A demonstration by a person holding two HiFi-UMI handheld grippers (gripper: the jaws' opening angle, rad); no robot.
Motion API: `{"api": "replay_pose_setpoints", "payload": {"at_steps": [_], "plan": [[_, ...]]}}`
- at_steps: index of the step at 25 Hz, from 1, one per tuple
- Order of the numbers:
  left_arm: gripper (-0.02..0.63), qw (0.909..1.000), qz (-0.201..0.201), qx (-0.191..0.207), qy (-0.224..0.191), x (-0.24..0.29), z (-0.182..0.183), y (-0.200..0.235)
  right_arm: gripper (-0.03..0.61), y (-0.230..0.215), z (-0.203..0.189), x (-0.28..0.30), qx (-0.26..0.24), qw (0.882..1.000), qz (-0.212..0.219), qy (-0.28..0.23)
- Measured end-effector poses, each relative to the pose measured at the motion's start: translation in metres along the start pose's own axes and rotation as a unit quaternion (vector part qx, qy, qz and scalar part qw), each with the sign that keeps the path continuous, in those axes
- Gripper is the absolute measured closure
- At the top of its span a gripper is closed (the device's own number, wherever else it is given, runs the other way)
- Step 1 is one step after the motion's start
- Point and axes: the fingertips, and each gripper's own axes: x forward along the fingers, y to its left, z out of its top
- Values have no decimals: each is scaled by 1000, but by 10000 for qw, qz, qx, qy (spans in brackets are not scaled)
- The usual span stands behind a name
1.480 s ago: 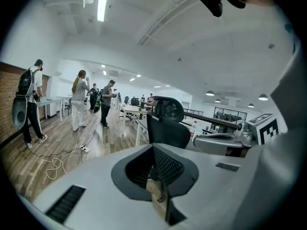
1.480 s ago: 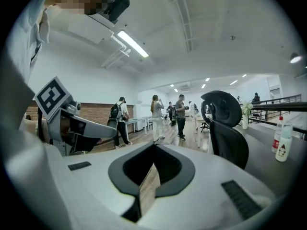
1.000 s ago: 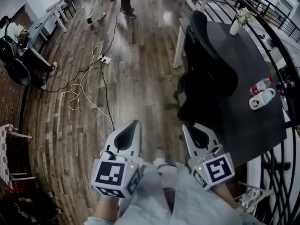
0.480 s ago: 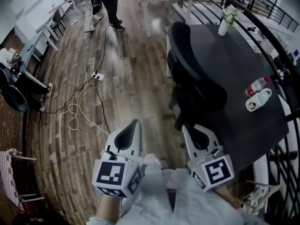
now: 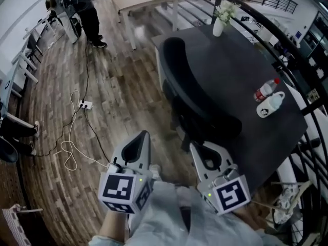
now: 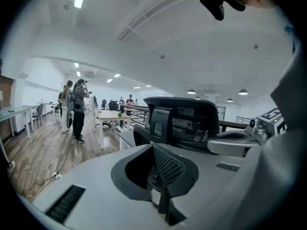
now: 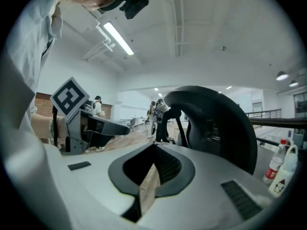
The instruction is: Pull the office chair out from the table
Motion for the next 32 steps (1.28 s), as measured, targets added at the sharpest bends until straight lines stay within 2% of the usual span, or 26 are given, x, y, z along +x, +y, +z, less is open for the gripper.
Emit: {"api": "replay_pose_setpoints", "payload": {"at_steps": [6,12,16,20,22,25,28,32], "plan": [[607,9950,-891,266,352,57,3,15,576,-23,-2,23,255,9942,-1025,189],[607,9837,-1627,564,523,96,10,27,575,-40,-7,28,414,9772,-2052,364],[607,9756,-2004,698,569,116,12,34,575,-45,-12,27,95,9651,-2516,716],[607,9674,-2309,843,605,136,12,33,573,-53,-16,12,-143,9467,-3062,984],[607,9638,-2417,946,604,145,13,34,524,-57,-21,3,-168,9385,-3252,1151],[607,9600,-2552,1031,508,158,18,33,479,-62,-31,-13,-431,9196,-3543,1640],[607,9571,-2640,1134,364,168,24,32,421,-65,-43,-23,-889,9015,-3623,2194],[607,9515,-2731,1383,324,178,24,27,387,-69,-67,-34,-1284,8788,-3516,2959]]}}
